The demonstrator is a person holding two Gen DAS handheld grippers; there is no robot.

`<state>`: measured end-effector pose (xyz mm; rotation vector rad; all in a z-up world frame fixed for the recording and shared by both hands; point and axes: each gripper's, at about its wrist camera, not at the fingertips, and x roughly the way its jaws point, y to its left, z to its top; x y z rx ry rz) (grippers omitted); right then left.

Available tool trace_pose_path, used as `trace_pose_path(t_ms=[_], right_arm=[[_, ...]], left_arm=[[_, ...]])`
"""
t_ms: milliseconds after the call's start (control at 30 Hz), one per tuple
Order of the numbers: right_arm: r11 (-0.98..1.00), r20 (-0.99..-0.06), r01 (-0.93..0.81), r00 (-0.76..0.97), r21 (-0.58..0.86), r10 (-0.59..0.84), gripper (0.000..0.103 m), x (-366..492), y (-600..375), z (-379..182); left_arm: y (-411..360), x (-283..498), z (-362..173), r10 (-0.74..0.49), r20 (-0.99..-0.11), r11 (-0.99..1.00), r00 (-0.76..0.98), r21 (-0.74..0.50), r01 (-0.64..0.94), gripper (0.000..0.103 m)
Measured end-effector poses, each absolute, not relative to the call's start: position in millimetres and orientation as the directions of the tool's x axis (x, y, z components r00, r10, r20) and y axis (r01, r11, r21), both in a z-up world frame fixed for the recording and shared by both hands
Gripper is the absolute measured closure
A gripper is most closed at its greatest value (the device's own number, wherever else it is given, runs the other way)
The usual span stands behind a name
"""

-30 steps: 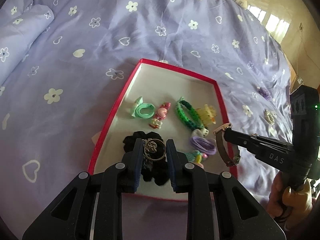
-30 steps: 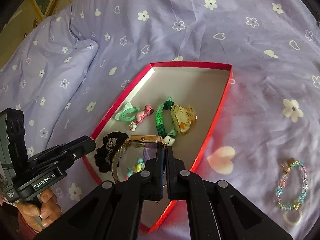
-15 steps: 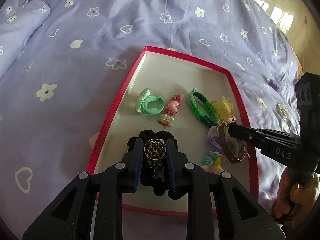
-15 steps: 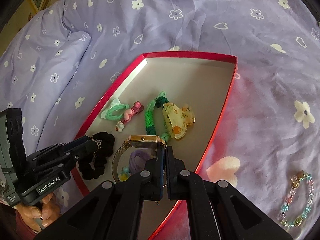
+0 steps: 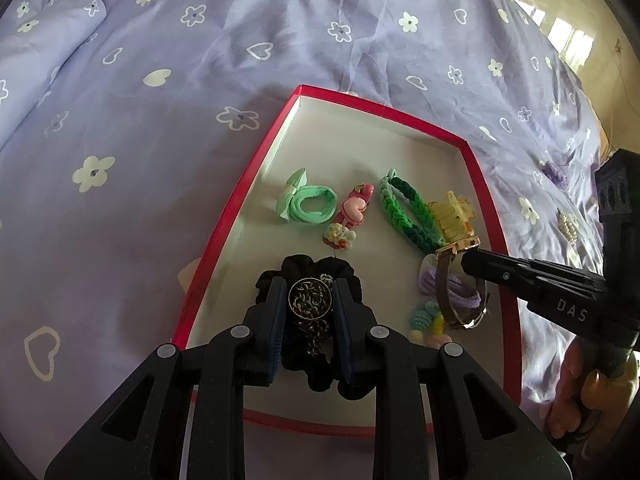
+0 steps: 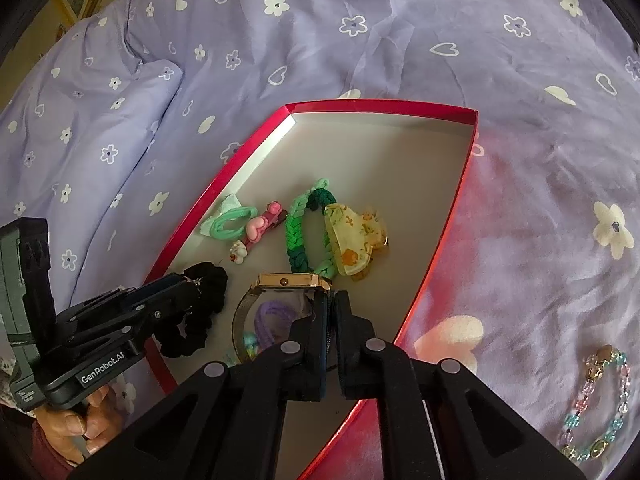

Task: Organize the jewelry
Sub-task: 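Lower and release the ring with the left tool while the right tool releases the watch in the box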

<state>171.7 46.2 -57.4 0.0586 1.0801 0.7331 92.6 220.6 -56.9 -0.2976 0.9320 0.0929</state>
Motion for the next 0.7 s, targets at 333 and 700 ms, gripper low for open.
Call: trace_pose_path(t_ms=[333,700], right_arm=[[0.767,-0.782,-0.514,0.26,0.384,0.566,0.096,170.5,44.4,-57.6],[0.759,-0.779,-0.517,0.249,0.396,0.575,0.093,168.7,43.6,-57.2]], left_arm=[[219.4,94.0,-58.9,-0.048,-0.807,0.956,0.589,-0.207,-0.207,0.081],[217.3,92.1,-58.2,-0.053,-0.81,0.956,0.585,-0.211,-0.206,0.072]])
